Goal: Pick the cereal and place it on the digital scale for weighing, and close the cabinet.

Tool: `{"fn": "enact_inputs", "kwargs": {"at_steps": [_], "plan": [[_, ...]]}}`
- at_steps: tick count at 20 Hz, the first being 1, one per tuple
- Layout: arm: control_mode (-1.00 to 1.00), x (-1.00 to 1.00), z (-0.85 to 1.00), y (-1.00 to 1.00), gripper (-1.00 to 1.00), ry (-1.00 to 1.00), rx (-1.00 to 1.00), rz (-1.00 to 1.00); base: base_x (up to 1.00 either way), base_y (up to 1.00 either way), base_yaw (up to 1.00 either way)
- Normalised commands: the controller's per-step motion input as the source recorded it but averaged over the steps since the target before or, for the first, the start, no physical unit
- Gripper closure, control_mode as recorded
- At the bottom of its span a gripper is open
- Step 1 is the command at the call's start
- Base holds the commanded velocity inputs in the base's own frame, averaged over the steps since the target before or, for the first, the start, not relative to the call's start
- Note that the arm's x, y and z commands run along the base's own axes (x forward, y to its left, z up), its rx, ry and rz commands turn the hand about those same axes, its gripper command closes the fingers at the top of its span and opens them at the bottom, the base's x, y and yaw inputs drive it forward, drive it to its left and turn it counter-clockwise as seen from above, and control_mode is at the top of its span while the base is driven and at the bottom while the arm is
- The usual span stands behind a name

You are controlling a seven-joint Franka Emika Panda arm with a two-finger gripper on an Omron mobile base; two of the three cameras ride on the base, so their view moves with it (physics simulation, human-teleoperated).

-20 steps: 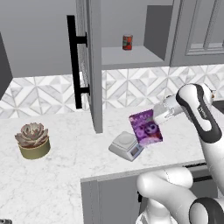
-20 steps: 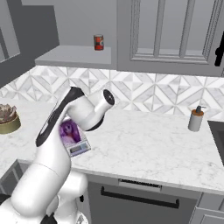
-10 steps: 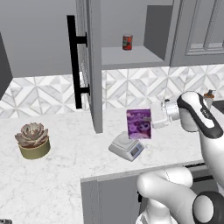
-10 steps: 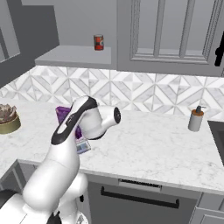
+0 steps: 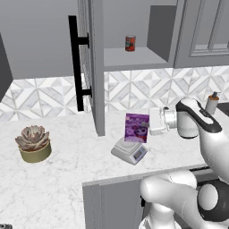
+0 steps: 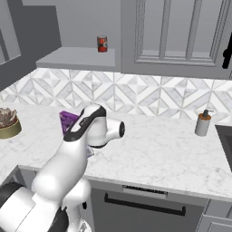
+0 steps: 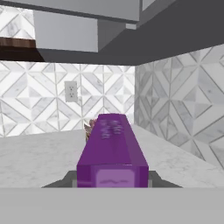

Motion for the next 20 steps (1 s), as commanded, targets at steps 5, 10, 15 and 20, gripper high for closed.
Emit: {"fn": "enact_inputs", "kwargs": {"at_steps": [5,10,15,20], "plan": [[-1.0,0.28,-0.23,0.0,1.0,-0.02,0.0,0.0,0.0,0.0,0.0],[-1.0,0.24,-0.24,0.0,1.0,-0.01,0.0,0.0,0.0,0.0,0.0],[-1.0,0.32,-0.23,0.01,1.0,0.0,0.0,0.0,0.0,0.0,0.0],[-1.0,0.21,-0.25,0.02,1.0,0.0,0.0,0.0,0.0,0.0,0.0]]}}
